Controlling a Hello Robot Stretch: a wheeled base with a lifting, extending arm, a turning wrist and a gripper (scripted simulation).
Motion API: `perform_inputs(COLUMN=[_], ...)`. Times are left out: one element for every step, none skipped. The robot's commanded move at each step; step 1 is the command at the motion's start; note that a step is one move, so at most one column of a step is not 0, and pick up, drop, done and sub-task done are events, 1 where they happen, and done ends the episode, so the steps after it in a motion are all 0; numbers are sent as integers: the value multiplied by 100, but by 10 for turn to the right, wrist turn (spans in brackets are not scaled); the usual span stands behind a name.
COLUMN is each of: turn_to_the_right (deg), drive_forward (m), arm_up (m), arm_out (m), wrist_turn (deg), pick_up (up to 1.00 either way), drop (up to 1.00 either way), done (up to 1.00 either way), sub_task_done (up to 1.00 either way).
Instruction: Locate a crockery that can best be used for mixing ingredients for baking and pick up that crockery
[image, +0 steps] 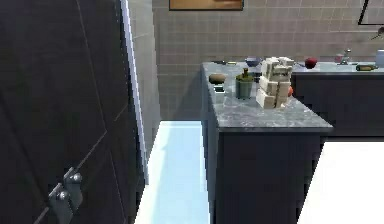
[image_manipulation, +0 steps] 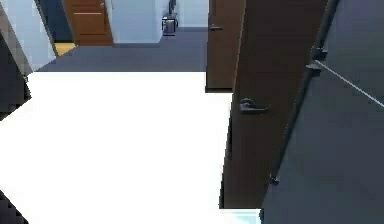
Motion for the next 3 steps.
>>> perform_inputs(turn_to_the_right=[-90,0,90], drive_forward=[0,90,0], arm_up=[0,0,0], arm_out=[0,0,0], wrist_turn=[0,0,0], pick_up=[0,0,0], drop=[0,0,0], done=[0,0,0], sub_task_done=[0,0,0])
